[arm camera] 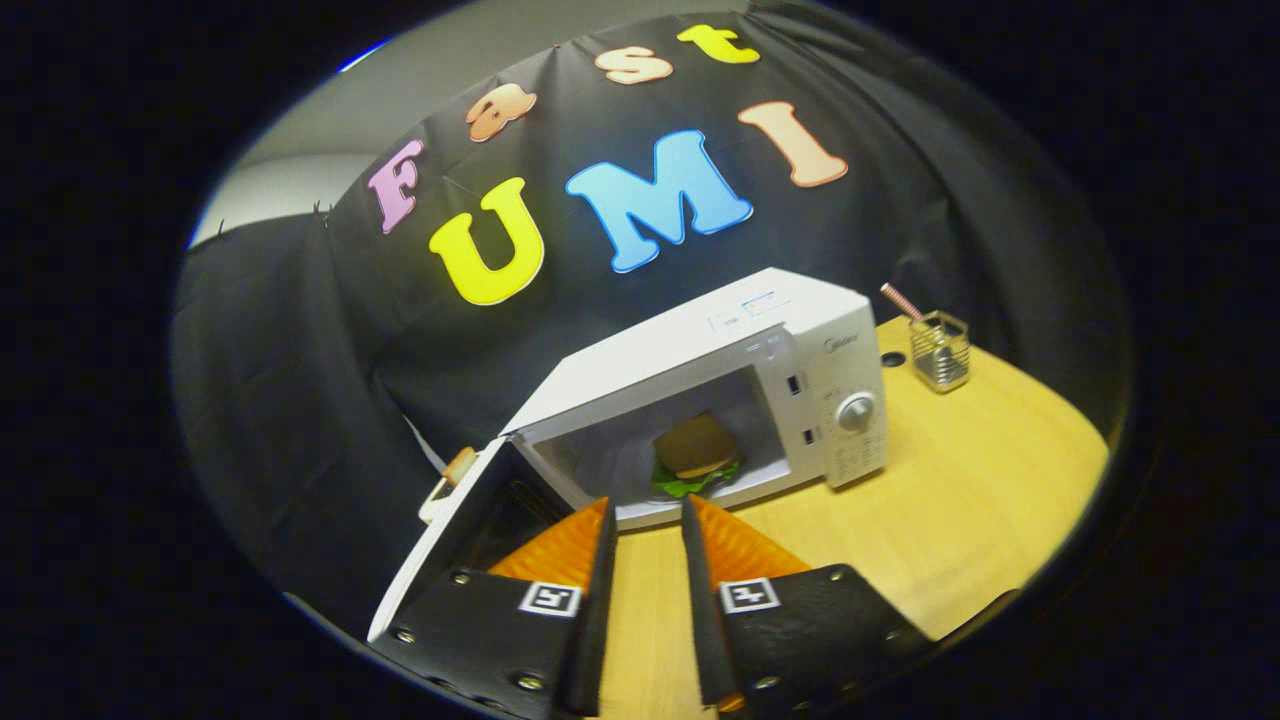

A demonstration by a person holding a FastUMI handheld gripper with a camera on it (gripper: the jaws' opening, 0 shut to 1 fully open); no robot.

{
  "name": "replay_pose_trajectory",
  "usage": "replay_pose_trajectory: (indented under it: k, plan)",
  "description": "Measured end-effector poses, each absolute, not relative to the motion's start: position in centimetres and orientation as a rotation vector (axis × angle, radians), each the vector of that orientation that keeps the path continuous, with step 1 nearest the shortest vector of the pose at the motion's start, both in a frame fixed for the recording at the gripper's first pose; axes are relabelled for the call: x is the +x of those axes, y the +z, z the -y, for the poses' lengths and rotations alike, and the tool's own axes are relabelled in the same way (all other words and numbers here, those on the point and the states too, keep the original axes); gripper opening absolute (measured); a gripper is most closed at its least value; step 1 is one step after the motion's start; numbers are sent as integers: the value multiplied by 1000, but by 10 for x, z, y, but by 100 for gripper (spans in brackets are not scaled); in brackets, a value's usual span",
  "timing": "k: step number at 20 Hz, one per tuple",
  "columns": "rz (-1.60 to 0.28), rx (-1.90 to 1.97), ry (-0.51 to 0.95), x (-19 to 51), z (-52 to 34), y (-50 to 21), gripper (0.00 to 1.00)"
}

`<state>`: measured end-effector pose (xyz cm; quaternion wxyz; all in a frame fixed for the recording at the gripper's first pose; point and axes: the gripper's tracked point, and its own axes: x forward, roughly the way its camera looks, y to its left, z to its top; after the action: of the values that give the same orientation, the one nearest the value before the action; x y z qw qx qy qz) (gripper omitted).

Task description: Open the microwave, put the food inside, and close the microwave door.

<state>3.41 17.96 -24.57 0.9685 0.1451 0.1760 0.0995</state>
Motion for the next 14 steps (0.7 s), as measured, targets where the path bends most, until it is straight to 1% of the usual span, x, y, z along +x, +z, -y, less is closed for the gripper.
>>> replay_pose_trajectory:
  k: [1,2,3,4,6,7,9,11,14]
  plan:
    - [-348,262,206,20,-180,-237,22]
    - [-317,246,267,6,-193,-226,6]
    - [-275,215,327,-6,-205,-213,5]
    - [-247,167,333,-19,-205,-203,2]
    - [-217,120,296,-32,-204,-190,3]
    - [-199,92,283,-35,-208,-187,1]
    - [-197,45,294,-53,-223,-187,1]
    - [-200,49,354,-74,-253,-188,1]
    - [-215,36,490,-111,-309,-195,1]
